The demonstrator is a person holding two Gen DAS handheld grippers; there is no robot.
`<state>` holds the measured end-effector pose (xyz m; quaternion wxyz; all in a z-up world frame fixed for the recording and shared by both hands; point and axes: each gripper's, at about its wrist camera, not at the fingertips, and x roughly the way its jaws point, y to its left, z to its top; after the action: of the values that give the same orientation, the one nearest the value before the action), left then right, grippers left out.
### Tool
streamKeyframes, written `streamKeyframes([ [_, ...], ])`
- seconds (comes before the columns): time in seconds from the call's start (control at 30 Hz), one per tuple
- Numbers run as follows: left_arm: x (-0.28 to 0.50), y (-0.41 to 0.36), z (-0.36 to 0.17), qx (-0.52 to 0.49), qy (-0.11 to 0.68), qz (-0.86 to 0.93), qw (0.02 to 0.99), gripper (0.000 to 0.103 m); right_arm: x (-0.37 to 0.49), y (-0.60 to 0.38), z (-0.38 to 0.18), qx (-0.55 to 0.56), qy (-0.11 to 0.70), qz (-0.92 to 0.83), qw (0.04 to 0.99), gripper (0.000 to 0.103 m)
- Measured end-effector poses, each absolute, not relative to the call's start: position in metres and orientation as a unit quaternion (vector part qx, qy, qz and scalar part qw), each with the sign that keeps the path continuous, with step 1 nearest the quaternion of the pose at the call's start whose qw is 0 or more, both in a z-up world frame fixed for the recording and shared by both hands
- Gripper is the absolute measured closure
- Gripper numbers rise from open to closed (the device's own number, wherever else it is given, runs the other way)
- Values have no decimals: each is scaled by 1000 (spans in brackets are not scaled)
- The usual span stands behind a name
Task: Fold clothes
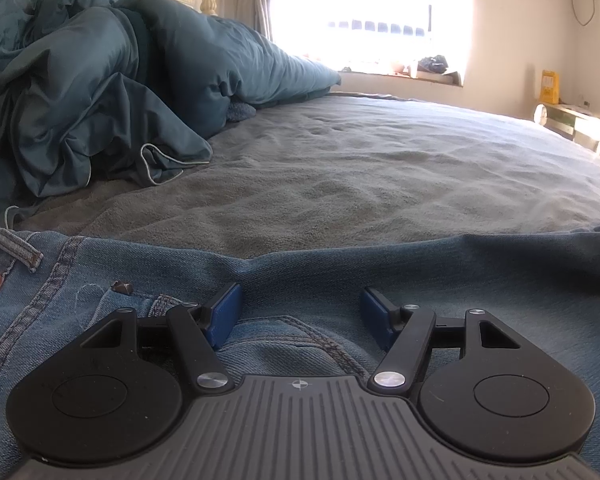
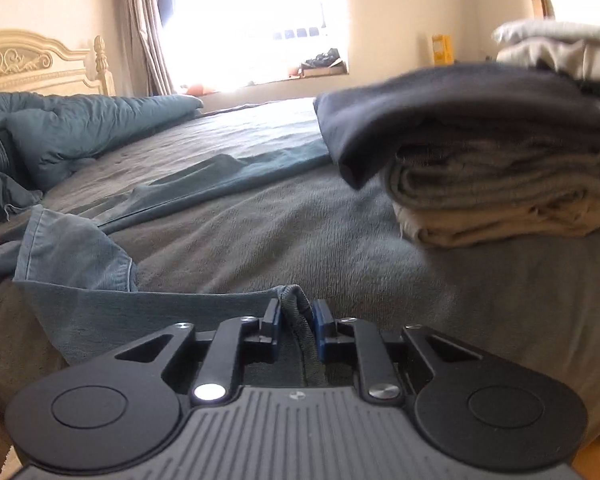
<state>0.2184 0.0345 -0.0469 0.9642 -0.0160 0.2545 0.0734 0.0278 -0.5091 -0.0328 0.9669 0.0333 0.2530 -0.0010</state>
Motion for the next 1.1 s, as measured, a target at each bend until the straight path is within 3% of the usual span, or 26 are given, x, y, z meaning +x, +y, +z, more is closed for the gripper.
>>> streamKeyframes([
  [0.33,217,34,-47,-19,252,72,965,37,72,-464,118,-171,101,-68,978,88],
  [0.53,217,35,-47,-21,250,72,965,37,166,-469,168,-201,107,-103,968,88],
  [0.83,218,36,-47,-21,250,71,965,37,317,-450,142,-259,205,-93,939,88],
  [1.1,217,35,-48,-20,248,71,966,37,400,-435,90,-303,288,-80,905,88],
])
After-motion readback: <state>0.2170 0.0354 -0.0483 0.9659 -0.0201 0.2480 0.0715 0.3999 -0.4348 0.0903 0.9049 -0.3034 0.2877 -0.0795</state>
